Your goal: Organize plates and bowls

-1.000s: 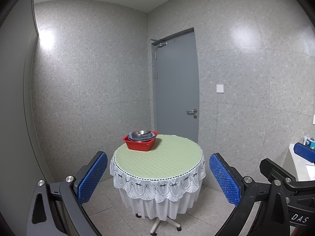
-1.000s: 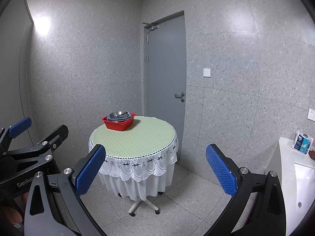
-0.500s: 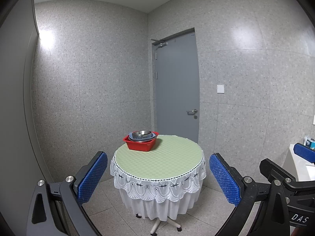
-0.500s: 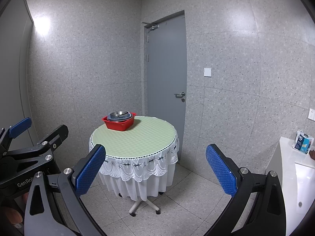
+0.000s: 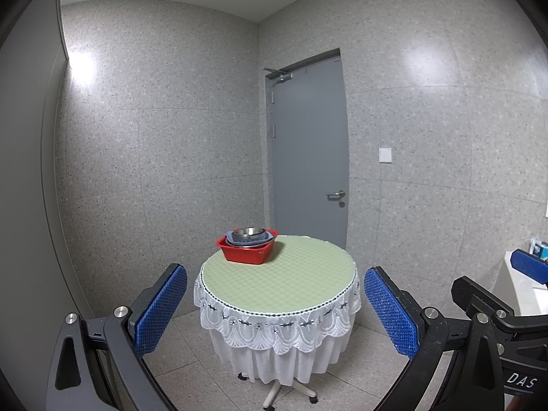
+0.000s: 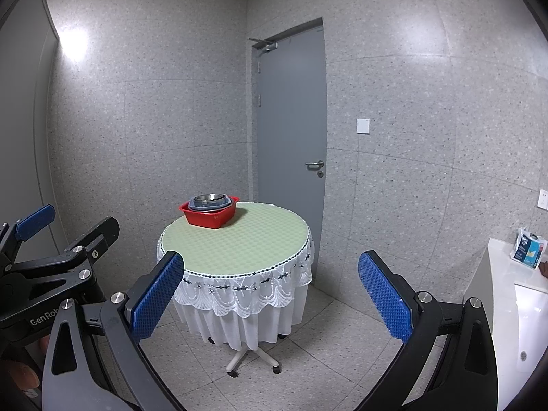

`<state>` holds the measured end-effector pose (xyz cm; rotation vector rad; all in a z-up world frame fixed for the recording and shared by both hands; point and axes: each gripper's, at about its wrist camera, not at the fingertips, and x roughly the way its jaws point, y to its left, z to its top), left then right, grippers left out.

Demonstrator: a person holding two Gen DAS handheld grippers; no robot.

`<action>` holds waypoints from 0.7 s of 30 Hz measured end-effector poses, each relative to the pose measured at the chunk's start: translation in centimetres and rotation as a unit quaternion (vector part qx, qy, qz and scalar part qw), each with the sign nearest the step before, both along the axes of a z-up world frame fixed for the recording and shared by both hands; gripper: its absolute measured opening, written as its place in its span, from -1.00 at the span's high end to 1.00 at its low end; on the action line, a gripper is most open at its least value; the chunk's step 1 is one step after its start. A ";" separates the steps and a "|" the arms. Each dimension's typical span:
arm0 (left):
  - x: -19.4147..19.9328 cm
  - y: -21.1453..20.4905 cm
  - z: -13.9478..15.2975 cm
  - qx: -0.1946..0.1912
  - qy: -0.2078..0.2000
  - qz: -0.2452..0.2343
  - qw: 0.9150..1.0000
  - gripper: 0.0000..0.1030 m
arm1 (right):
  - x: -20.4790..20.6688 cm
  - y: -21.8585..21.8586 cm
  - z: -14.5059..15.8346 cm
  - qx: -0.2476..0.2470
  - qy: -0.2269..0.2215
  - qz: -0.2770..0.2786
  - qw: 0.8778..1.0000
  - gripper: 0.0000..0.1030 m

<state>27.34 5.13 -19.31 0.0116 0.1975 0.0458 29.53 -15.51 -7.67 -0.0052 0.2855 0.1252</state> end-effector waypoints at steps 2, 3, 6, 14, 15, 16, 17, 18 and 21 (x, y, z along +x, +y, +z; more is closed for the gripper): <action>0.0 0.0 0.0 -0.001 0.000 0.001 1.000 -0.99 | 0.1 0.1 0.0 0.000 0.000 0.001 1.000 -1.00; 0.0 0.0 0.0 -0.001 0.000 0.001 1.000 -0.99 | 0.1 0.0 0.0 0.000 0.000 0.001 1.000 -1.00; 0.0 -0.1 0.0 0.000 -0.001 0.001 1.000 -0.99 | 0.2 0.2 0.0 -0.001 -0.001 0.001 1.000 -1.00; 0.1 -0.2 0.0 -0.001 0.000 0.003 1.000 -0.99 | 0.4 0.4 0.0 -0.001 -0.001 0.002 1.000 -1.00; 0.1 -0.3 0.0 -0.001 -0.001 0.004 1.000 -0.99 | 0.4 0.4 0.0 -0.001 -0.001 0.002 1.000 -1.00; 0.1 -0.3 0.0 -0.001 -0.001 0.004 1.000 -0.99 | 0.4 0.4 0.0 -0.001 -0.002 0.002 1.000 -1.00; 0.1 -0.3 0.0 -0.001 -0.001 0.004 1.000 -0.99 | 0.4 0.4 0.0 -0.001 -0.001 0.002 1.000 -1.00; 0.1 -0.3 0.0 -0.001 -0.001 0.004 1.000 -0.99 | 0.4 0.4 0.0 -0.001 -0.001 0.003 1.000 -1.00; 0.2 -0.3 0.0 -0.001 0.000 0.004 1.000 -0.99 | 0.4 0.4 0.0 -0.001 -0.001 0.002 1.000 -1.00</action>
